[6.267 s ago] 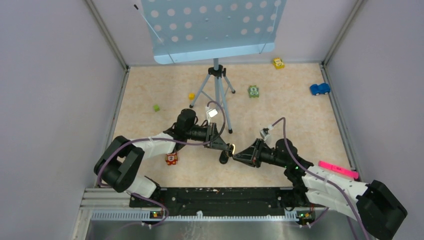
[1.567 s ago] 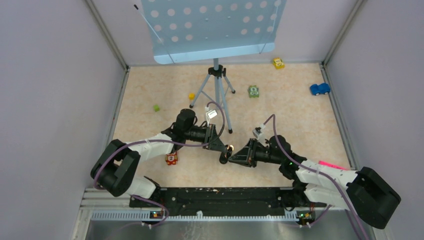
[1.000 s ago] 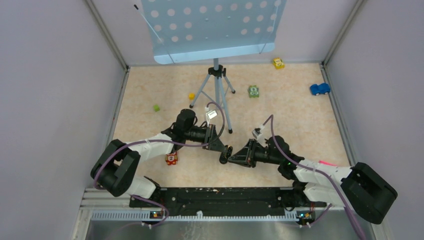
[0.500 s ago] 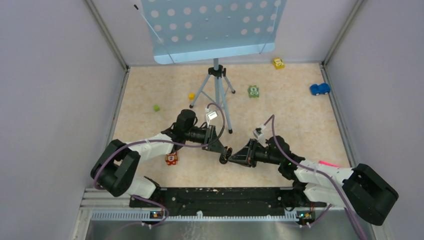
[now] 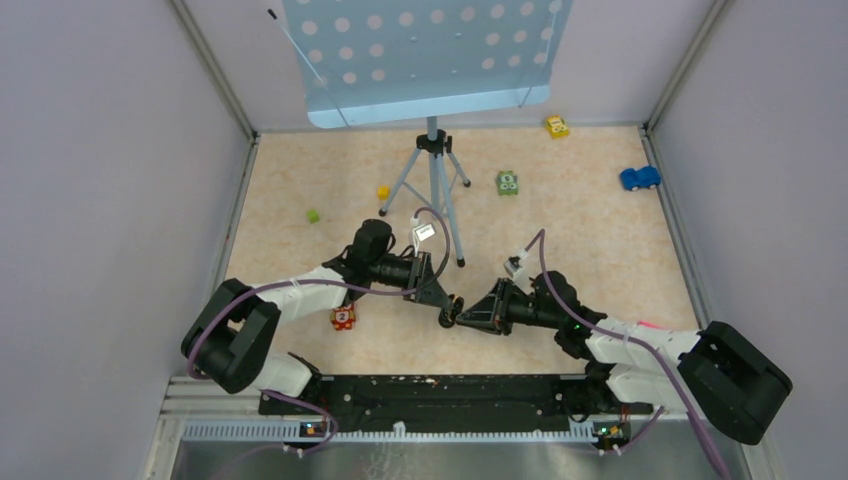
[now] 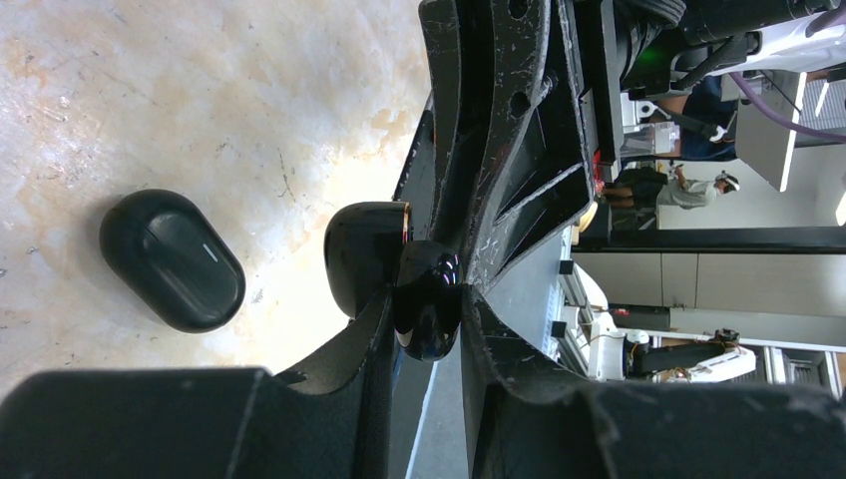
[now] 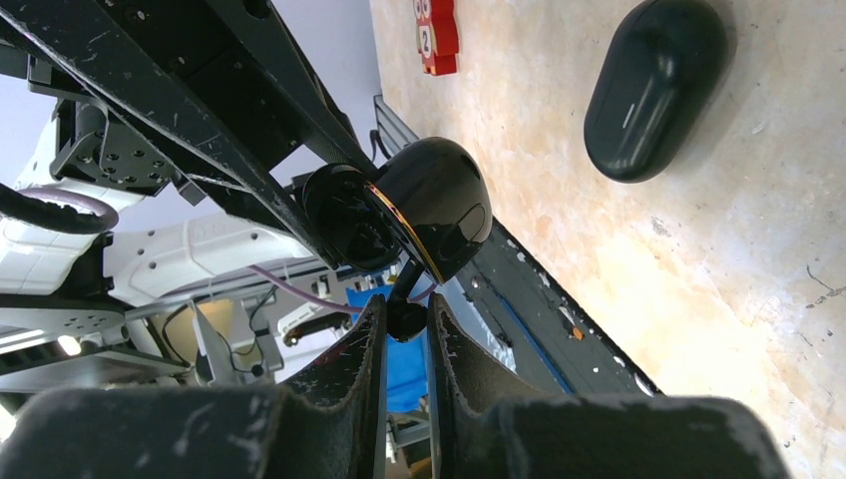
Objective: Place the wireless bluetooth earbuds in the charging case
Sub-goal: Insert the left earbud into the left side groove of the charging case.
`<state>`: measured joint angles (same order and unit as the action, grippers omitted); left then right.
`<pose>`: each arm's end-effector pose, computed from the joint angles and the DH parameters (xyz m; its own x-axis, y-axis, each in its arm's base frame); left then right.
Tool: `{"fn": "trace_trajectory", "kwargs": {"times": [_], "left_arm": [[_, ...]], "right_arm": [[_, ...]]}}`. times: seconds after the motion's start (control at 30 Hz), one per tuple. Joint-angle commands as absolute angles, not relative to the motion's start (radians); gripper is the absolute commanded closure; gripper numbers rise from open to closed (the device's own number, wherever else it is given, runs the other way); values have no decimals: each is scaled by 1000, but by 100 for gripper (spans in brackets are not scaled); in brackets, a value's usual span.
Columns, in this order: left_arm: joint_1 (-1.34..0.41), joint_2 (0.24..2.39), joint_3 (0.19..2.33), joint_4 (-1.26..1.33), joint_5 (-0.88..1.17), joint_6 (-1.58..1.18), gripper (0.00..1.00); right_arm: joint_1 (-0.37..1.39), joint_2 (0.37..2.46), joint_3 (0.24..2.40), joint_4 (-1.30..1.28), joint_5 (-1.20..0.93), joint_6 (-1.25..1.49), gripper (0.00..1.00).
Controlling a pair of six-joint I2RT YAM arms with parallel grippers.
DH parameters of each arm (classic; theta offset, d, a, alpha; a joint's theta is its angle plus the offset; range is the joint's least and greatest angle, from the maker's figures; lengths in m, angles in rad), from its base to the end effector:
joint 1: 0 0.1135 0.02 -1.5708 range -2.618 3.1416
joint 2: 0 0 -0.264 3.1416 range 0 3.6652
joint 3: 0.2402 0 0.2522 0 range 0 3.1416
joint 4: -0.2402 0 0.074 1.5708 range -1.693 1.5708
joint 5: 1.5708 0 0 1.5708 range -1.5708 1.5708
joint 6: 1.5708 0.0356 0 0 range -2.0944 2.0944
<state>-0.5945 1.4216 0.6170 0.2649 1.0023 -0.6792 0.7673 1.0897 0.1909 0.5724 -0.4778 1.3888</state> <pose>0.2100 -0.1782 0.1918 -0.8969 0.1981 -0.3955 0.4332 0.2128 -0.8758 0.1307 0.1488 0.1593 -0.9564 0.2910 -0.0264 0.0587 0.2799 0.9582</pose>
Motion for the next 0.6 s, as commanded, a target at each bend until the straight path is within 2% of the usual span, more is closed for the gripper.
{"fn": "trace_trajectory", "kwargs": {"times": [0.0, 0.57], "left_arm": [[-598, 1383, 641, 314, 1035, -671, 100], [-599, 1394, 631, 335, 1036, -672, 100]], "right_arm": [[765, 1101, 222, 592, -491, 1367, 100], [794, 1105, 218, 597, -472, 1379, 100]]}}
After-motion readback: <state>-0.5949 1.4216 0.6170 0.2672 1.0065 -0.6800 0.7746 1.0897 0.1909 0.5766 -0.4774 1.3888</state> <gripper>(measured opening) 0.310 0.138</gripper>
